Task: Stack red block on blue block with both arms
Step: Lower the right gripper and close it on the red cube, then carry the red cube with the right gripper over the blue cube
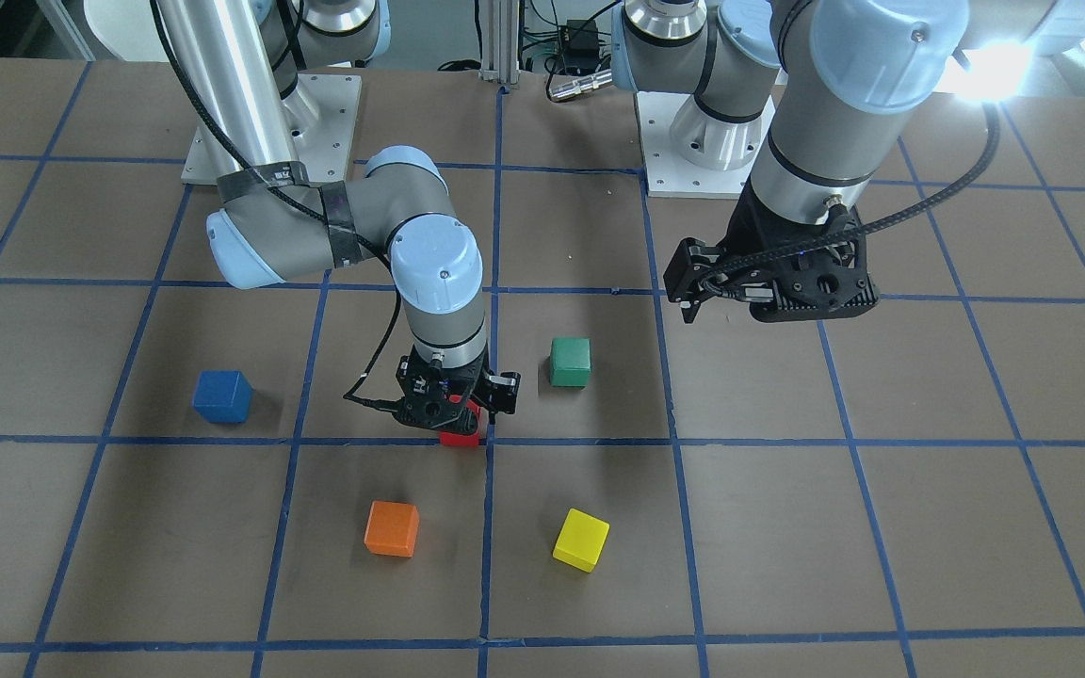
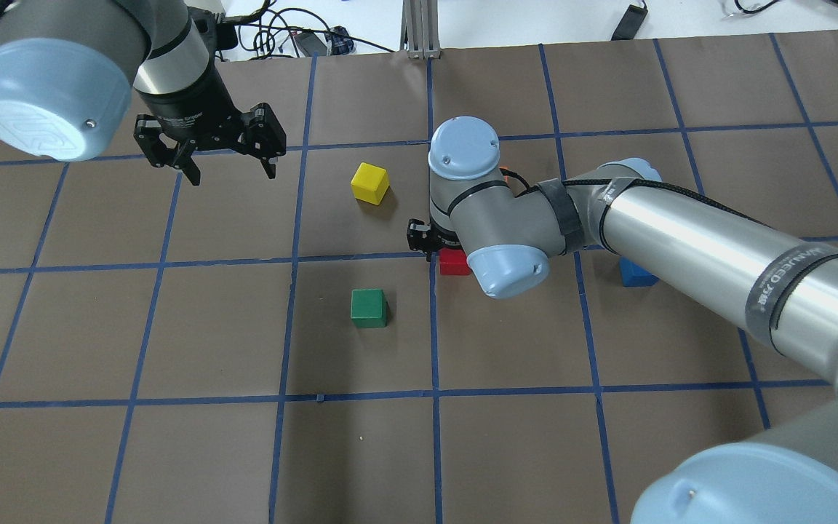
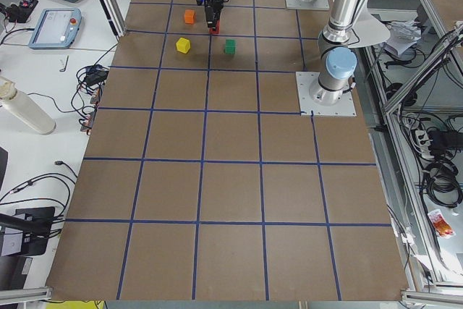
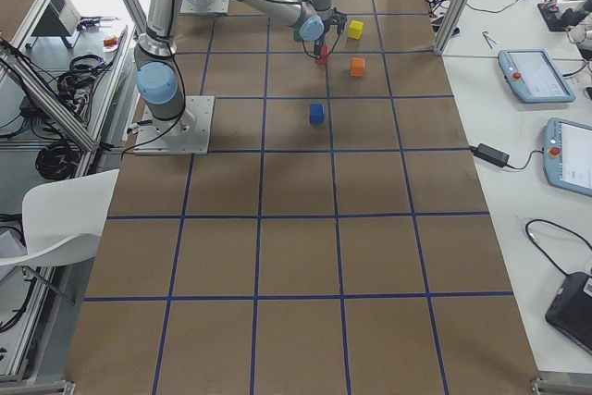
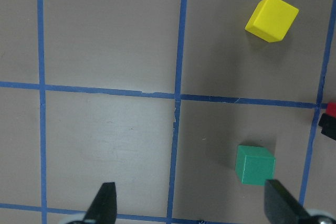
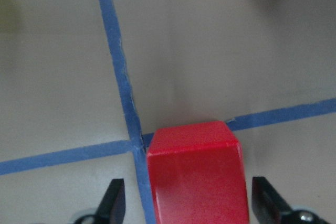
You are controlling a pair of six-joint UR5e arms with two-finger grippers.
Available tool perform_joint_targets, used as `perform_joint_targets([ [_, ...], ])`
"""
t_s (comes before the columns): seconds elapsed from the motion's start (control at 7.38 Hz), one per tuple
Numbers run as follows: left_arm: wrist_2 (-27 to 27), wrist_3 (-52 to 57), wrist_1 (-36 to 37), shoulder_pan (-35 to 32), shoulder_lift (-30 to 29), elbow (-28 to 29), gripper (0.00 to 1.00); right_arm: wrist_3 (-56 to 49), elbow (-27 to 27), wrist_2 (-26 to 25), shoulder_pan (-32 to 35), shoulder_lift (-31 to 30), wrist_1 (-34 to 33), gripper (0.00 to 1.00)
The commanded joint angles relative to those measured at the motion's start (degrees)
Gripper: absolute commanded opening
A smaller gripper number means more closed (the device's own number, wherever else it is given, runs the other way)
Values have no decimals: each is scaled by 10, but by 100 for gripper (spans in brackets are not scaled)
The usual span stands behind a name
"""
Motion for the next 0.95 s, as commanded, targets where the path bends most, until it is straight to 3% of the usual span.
perform_joint_targets([
  [0.0, 0, 1, 0, 1, 0, -1, 100, -2, -3, -11, -1, -7, 8, 0],
  [0.14, -1, 1, 0, 1, 1, -1, 100, -4, -3, -32, -1, -13, 9, 0],
  [0.41, 0, 1, 0, 1, 3, 0, 100, -34, 0, -68, -20, -73, 76, 0],
  [0.81, 0, 1, 0, 1, 4, 0, 100, -135, 13, -62, -113, -137, 177, 0],
])
